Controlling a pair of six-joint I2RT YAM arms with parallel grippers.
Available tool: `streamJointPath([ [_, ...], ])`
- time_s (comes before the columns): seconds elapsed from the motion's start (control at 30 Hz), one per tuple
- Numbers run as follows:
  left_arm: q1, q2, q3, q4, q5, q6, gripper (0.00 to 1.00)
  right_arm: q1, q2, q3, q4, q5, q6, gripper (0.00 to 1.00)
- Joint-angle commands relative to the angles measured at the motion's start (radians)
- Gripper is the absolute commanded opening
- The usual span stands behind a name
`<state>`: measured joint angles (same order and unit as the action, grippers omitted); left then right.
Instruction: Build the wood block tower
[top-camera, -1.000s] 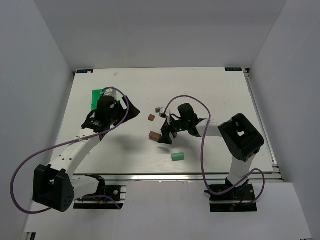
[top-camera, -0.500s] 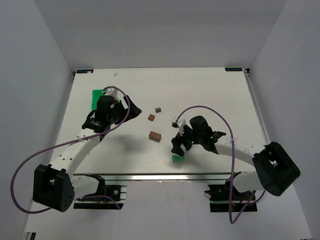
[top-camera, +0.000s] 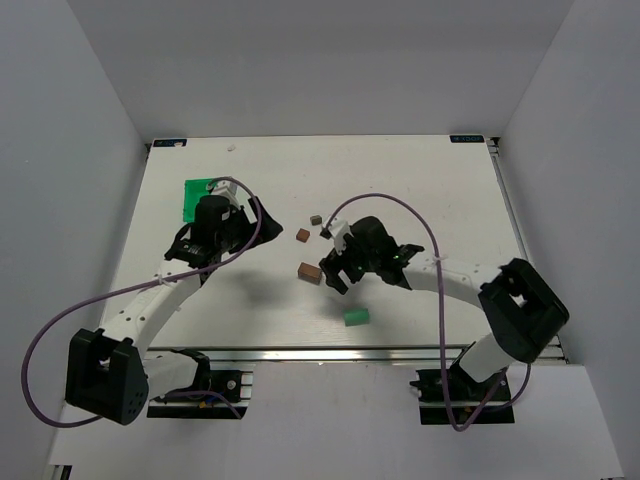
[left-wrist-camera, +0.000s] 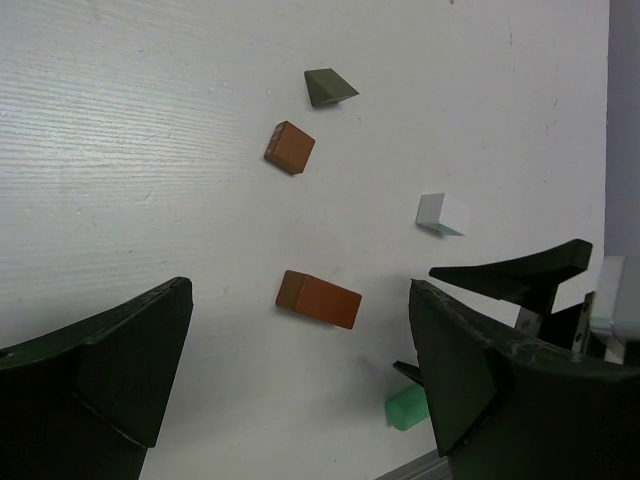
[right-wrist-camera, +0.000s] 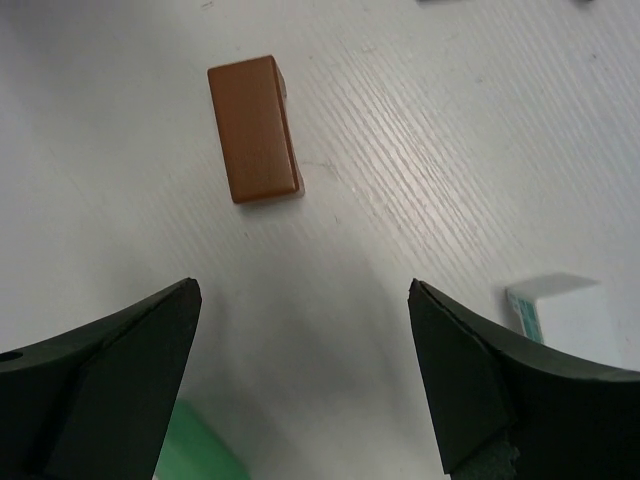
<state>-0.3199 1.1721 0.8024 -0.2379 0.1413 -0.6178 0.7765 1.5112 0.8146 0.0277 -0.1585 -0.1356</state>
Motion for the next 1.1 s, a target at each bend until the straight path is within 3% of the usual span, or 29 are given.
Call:
streamJointPath([
  [0.0,0.004,-0.052,-0.003,-0.024,-0.04,0.024,0.98,0.036,0.078,0.09,0.026,0.065,-0.021,0.9],
  [0.3,0.004,-0.074,-0.017,-0.038,-0.083,0.033,0.98,0.075,0.233,0.201,0.024,0.149,-0.047,0.89],
  [0.7,0.004,-0.06,-0.009,-0.043,-0.085,0.039,0.98,0.075,0.27,0.219,0.02,0.218,-0.064,0.89],
  [0.93,0.004,-0.058,-0.008,-0.044,-0.083,0.049,0.98,0.07,0.158,0.146,0.026,0.105,-0.126,0.89],
  [1.07,0.004,-0.065,-0.014,-0.032,-0.065,0.058,0.98,0.049,0.049,0.118,-0.017,0.148,-0.182,0.89],
])
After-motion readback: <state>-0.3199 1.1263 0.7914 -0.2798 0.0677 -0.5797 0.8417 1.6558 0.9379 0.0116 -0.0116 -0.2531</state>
